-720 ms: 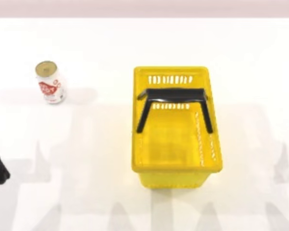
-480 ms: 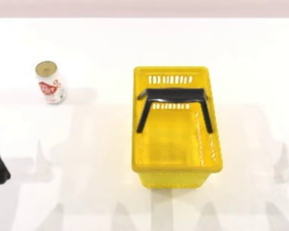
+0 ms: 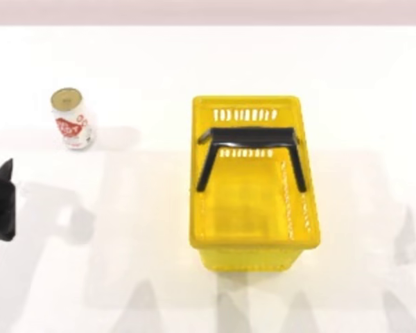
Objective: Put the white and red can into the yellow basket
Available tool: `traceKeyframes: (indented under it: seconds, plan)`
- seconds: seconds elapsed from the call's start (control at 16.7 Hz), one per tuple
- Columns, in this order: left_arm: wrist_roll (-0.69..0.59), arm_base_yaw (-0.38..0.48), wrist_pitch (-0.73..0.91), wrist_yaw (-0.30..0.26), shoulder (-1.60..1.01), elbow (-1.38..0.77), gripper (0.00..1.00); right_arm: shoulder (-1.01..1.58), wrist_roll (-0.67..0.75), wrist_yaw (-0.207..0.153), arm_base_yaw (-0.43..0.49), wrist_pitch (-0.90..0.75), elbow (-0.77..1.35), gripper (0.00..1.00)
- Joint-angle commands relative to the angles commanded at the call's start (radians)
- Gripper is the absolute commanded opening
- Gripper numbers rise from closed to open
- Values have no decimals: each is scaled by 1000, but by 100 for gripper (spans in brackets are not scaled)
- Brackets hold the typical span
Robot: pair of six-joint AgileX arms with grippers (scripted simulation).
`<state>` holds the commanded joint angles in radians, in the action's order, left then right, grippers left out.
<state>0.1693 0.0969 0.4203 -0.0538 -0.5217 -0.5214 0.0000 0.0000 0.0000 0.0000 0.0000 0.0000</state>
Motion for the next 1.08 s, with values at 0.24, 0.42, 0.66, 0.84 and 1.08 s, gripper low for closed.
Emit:
traceKeyframes:
  seconds: [0.24,0.42,0.66,0.84,1.08]
  plan:
    - [116,39,279,-13,-403,-392,100,0,0,0,0,0,0,100]
    - [205,57,481,-12,-736,-708,100,0,0,0,0,0,0,100]
    - [318,62,714,1,-1183,-1119,100,0,0,0,0,0,0,100]
    - [394,57,850,17,-1486,-1394,100,0,0,0,0,0,0,100]
    - [473,48,974,36,-1793,-1680,100,0,0,0,0,0,0,100]
